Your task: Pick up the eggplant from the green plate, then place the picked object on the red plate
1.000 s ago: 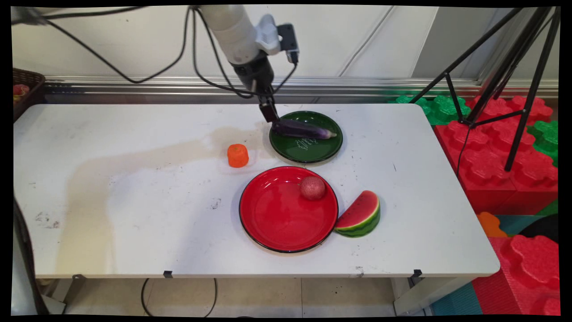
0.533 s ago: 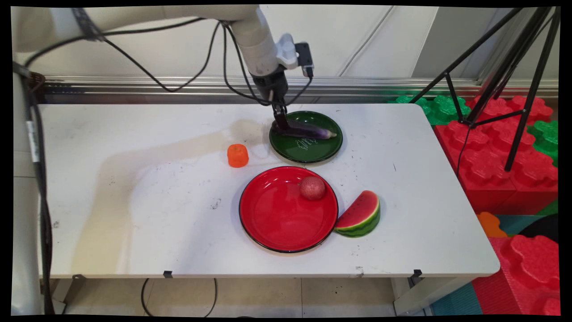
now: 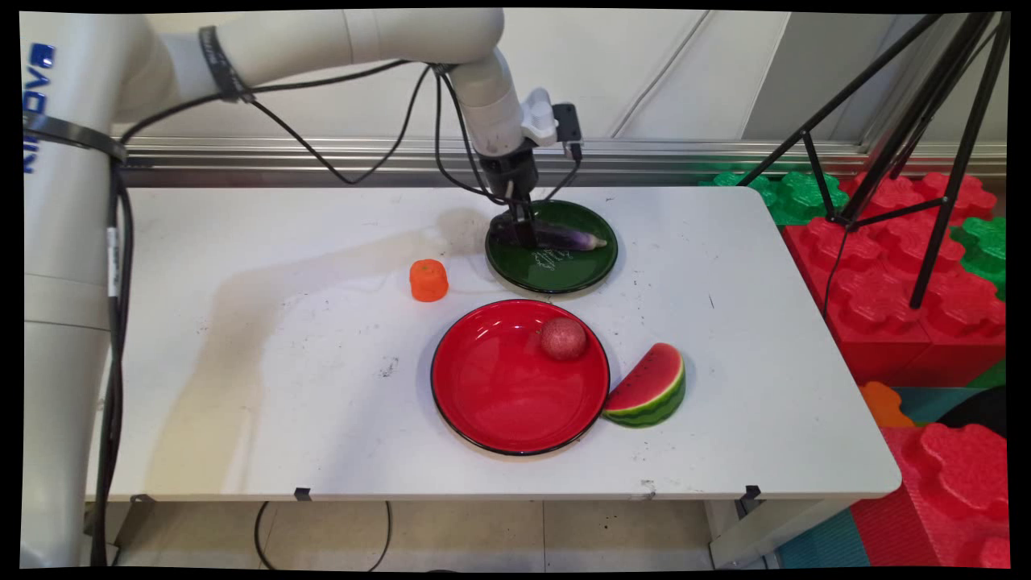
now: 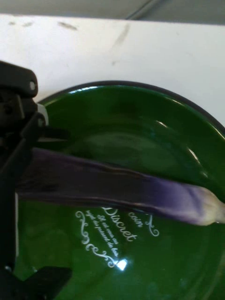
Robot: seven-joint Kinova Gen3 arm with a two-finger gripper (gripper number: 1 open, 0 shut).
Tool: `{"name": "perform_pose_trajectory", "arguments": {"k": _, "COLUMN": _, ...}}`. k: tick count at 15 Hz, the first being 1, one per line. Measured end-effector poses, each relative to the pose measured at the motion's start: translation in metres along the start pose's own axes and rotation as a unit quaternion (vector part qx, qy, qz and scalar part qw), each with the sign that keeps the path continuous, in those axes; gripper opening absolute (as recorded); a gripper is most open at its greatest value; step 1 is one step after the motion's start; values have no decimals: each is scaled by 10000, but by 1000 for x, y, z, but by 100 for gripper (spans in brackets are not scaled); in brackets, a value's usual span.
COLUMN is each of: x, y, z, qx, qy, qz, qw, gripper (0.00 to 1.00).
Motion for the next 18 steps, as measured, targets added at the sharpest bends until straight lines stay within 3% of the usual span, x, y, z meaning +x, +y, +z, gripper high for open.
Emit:
{"name": "perform_pose_trajectory", "arguments": {"k": 7, "x": 10, "y": -4, "z": 25, "qx": -131, "qy": 45, "qz": 24, "qw": 9999, "gripper": 100}}
{"name": "perform_pose_trajectory", "arguments": {"k": 8, "x": 11, "y": -4, "z": 27, "qx": -140, "qy": 49, "qz": 31, "qw": 9999, "gripper": 0}}
{"name": "perform_pose_trajectory", "arguments": {"k": 18, "x": 17, "y": -2, "z": 20, "qx": 0, "qy": 99, "qz": 80, "qw": 9999, "gripper": 0}}
